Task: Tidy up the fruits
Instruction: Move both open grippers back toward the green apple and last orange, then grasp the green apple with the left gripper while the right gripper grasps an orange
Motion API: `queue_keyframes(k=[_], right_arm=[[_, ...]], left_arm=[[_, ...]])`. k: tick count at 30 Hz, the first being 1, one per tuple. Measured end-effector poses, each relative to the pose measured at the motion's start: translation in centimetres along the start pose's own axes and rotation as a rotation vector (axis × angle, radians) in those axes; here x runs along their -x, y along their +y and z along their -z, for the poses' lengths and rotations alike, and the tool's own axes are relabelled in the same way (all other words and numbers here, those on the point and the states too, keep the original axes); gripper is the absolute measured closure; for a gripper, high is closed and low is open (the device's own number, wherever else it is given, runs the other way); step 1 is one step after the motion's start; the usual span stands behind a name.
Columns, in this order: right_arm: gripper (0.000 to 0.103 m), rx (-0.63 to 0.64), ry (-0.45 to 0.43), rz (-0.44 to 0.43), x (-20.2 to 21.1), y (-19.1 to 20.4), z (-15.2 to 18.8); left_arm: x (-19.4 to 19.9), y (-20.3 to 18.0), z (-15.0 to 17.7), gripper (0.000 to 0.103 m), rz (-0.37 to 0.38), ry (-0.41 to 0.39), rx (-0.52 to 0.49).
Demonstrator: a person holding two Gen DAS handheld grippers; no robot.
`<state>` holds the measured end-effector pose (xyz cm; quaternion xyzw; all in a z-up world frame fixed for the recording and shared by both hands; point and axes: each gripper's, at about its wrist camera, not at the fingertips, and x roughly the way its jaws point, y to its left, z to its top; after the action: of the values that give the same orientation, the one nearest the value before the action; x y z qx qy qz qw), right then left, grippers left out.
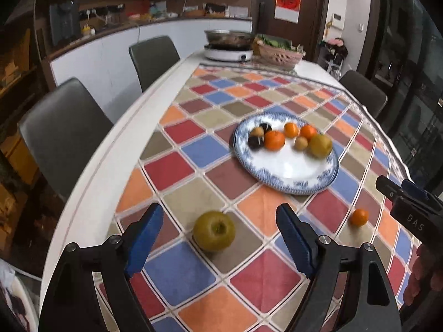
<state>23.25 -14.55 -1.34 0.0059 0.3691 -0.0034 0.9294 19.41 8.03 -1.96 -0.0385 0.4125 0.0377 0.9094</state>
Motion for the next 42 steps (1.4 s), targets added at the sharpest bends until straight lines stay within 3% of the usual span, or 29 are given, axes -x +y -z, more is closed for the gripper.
queue_keyframes(k=[11, 19, 23, 26, 33, 37, 42], right_arm=[[0.031, -0.094, 0.161, 0.007, -4.1, -0.6, 3.5], [0.031, -0.11, 0.187, 0.086, -5.7, -1.0, 4.5], [0.032, -0.113, 0.204, 0.1, -6.4, -1.1, 4.7], [0.033, -0.112, 0.212, 0.094, -6.9, -0.9, 4.9], [0.048, -0.1, 0.23, 0.086, -7.9, -0.6, 5.1], [0.061, -0.092, 0.217, 0.088, -7.8, -0.6, 5.0], [0.066, -0.094, 0.21, 0.085, -7.8, -0.6, 4.9]], left_arm=[[-3.8, 0.4, 2.3, 0.019, -0.015, 0.083, 0.002], [-5.7, 0.6, 2.9, 0.019, -0.077, 0.093, -0.016], [-6.3, 0.8, 3.0, 0.02, -0.073, 0.085, -0.01], [-6.8, 0.8, 2.9, 0.029, -0.069, 0.09, -0.012], [-7.7, 0.9, 2.9, 0.043, -0.036, 0.106, 0.0], [-7.9, 0.7, 2.9, 0.053, -0.011, 0.107, -0.003], [-7.9, 0.5, 3.0, 0.054, -0.009, 0.102, -0.011]])
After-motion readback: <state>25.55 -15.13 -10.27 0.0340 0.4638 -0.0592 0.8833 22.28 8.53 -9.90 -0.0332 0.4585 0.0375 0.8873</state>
